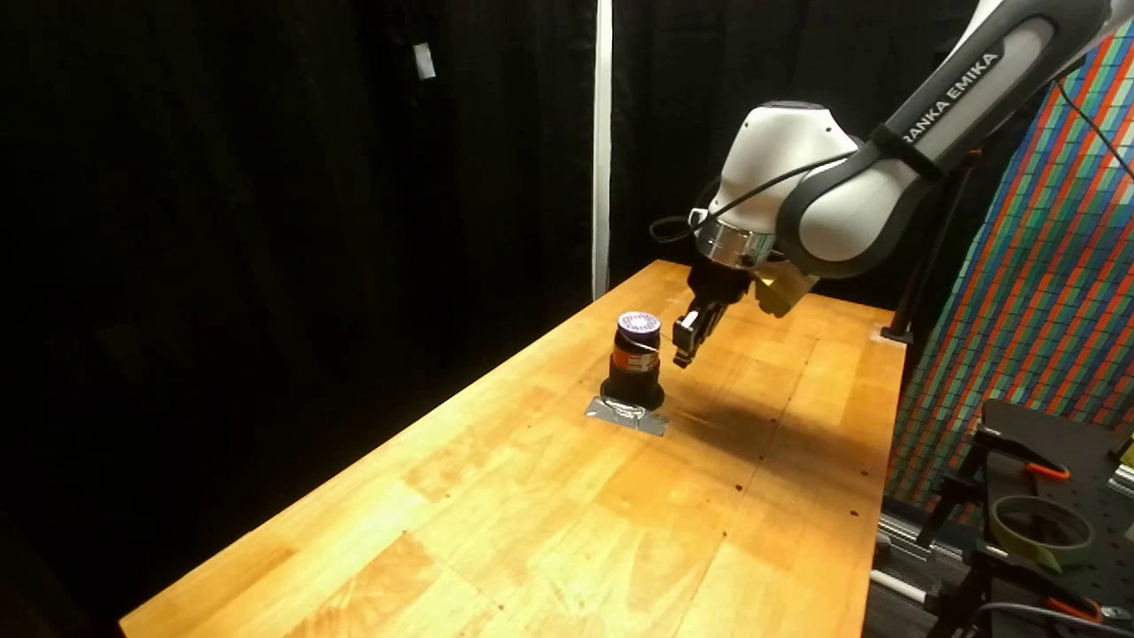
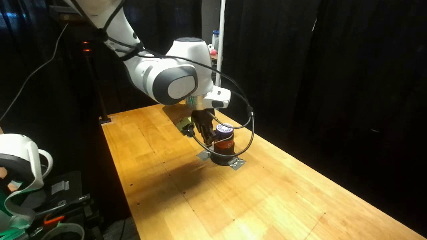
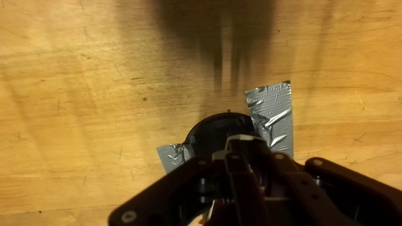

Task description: Put the rubber bung around the neck of the brown bottle

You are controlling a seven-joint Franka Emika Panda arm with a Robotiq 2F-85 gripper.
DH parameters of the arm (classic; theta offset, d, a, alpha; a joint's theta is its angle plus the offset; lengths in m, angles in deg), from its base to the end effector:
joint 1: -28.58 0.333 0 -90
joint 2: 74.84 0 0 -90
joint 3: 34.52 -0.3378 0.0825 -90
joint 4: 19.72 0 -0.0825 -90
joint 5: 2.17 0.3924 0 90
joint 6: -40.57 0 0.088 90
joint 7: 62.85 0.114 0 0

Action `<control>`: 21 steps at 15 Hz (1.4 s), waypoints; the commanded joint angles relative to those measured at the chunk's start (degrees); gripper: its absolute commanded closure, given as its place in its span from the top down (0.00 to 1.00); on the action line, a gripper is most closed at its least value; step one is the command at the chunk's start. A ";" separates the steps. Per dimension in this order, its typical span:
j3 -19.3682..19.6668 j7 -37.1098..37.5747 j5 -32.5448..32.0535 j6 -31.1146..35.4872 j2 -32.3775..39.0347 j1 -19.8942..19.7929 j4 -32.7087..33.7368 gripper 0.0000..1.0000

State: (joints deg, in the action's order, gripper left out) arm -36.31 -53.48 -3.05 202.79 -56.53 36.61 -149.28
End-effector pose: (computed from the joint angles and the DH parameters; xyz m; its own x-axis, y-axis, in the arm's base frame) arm 0.5680 0.0990 0.2508 0.9696 0.0133 0.2445 0.0243 -0.9988 -0.0420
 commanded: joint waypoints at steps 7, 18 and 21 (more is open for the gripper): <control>0.94 -3.56 -1.35 44.49 -3.18 1.49 -18.06 0.08; -5.00 -2.61 -7.54 57.17 1.69 -4.32 -23.96 0.36; -10.28 5.68 -19.90 42.32 -4.21 -11.91 -26.26 0.57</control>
